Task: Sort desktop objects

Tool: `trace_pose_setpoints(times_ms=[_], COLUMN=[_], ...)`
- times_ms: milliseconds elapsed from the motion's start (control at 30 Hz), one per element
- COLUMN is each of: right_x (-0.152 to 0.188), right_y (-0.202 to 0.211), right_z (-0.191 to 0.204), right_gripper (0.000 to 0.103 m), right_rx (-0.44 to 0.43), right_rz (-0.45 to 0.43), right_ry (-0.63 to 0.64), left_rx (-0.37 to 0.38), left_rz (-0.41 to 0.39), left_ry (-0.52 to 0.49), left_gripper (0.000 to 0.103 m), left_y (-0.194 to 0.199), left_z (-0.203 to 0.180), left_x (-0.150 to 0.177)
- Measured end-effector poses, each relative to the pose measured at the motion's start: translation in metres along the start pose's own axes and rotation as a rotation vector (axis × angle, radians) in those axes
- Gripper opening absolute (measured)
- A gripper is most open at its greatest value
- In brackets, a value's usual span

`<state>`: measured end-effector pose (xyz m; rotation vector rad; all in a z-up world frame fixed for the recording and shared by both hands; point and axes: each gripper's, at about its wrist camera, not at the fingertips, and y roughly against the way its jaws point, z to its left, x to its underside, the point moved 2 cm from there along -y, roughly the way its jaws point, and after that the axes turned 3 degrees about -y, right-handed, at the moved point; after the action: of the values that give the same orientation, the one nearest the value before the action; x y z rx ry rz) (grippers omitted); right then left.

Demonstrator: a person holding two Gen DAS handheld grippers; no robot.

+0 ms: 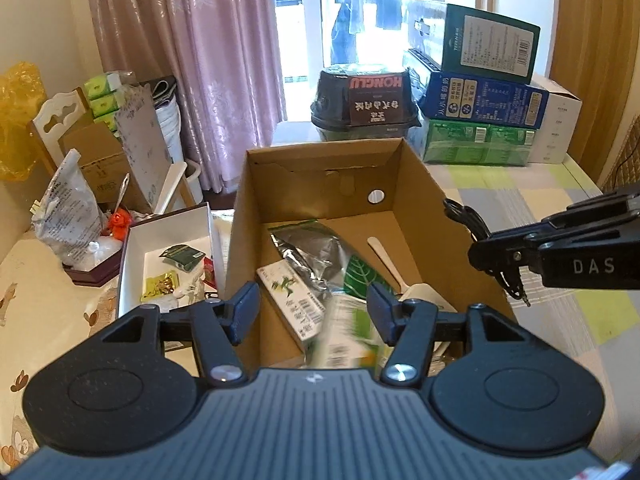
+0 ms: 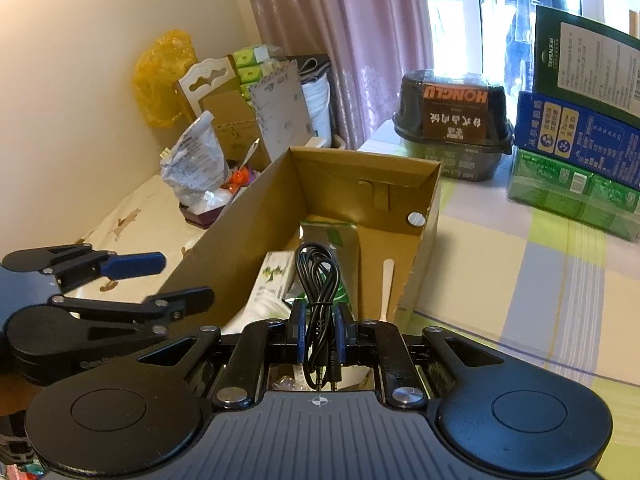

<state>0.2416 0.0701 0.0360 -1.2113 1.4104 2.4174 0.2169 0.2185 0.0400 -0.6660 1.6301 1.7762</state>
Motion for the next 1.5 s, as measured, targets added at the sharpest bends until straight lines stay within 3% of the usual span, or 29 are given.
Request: trace_pose_setpoints(times_ms=[300,367,400,467,800,867,1000,1067,1500], right_x=[0.001,0.001,0.000,0.000,0.015,0.024,0.040,0.050,0.104], right_y=[-0.006,-0.007,-0.007,-0.005,0.023,0.031,0.048,0.058,0.115], right_z=[0.009,0.010,0.011,0.012,0.000,-0.001,0.004,0.007,0.027], right_gripper=[0.011,0.014,0.020,0.057,0.063,0.073,0.087,0.099,0.101], right_rx=[-0.037,-0.063,-0.073,-0.089,-0.039,-0.019,-0.001,0.016,0.114], right_rz=[0.013,0.006,0.005,-0.010,-0.023,-0.021,-0.017,-0.019,0.004], right_ry=[-0.014,-0.025,-0.028,-0.037,-0.087,-0.096,-0.105,-0.116,-0.182], left_rx=[-0.022,-0.024,-0.025,-0.028,-0.049,-0.054,-0.062,-0.057,-0.064], left_rz=[-0.015,-0.016,-0.017,-0.021,-0.047,-0.060,-0.069,-0.068,-0.065], left_ry=[0.026,0.038,0.042,0.051,0.117,0.128,0.153,0.175,0.316], left_gripper=[0.056,0.064,0.066,0.071,0.096,0.102,0.102,0.102,0.102], left_y=[0.017,0.020,0.021,0.026,0.057,0.066,0.085,0.096,0.165], left_z=[0.012,0.014,0.014,0.015,0.011,0.008,0.002,-0.001,-0.012], left_x=[0.008,0.011,0.012,0.016,0.038,0.043,0.054,0.060,0.093])
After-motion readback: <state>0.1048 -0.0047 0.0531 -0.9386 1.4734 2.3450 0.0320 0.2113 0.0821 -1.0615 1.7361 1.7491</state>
